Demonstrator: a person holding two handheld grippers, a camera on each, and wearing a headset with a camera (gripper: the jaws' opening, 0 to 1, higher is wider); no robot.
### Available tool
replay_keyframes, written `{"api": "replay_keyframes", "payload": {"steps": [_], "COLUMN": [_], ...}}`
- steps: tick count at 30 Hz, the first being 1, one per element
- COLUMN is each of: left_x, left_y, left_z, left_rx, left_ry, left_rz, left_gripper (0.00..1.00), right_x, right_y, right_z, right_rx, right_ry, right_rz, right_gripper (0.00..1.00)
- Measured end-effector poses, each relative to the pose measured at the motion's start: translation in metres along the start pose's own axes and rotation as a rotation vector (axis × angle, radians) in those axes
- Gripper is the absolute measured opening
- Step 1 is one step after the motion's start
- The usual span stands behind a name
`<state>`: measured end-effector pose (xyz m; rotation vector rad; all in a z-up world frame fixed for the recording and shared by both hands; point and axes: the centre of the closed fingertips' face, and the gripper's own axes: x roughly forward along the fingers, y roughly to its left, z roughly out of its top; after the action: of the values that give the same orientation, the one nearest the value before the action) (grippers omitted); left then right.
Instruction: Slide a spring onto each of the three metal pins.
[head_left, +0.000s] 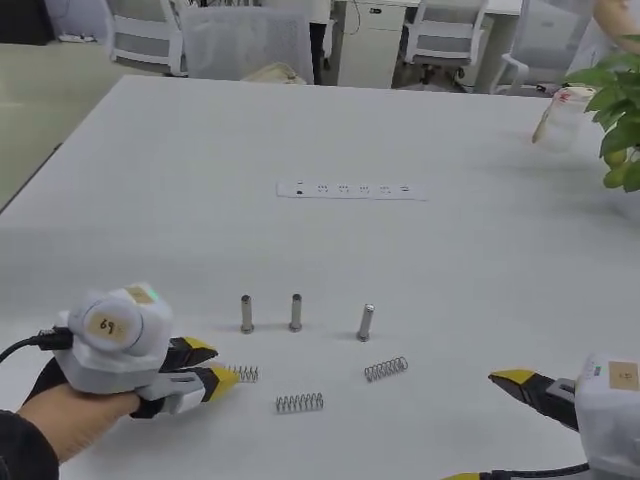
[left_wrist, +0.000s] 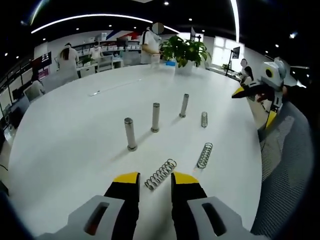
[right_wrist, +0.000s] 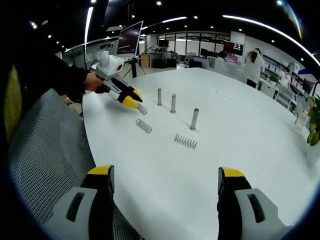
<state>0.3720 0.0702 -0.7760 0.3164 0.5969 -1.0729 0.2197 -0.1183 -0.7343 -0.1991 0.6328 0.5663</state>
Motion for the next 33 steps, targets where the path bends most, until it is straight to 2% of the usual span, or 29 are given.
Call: {"api": "replay_keyframes", "payload": {"steps": [21,33], "left_x": [0.003,0.004], "left_y": [-0.004,-0.007], "left_z": [-0.011,-0.013], "left_rx": [0.044,0.062], "left_ry": [0.040,0.035], "left_rz": [-0.009,0.000], "left_gripper": [0.11,0.06], "right_x": [0.001,0.000], "right_y": [0.002,0.003], "right_z": [-0.001,0.000], "right_rx": [-0.004,-0.003], "right_ry": [0.007,0.005], "right_rz": [0.005,0.005], "right_gripper": [0.84,0.84]}}
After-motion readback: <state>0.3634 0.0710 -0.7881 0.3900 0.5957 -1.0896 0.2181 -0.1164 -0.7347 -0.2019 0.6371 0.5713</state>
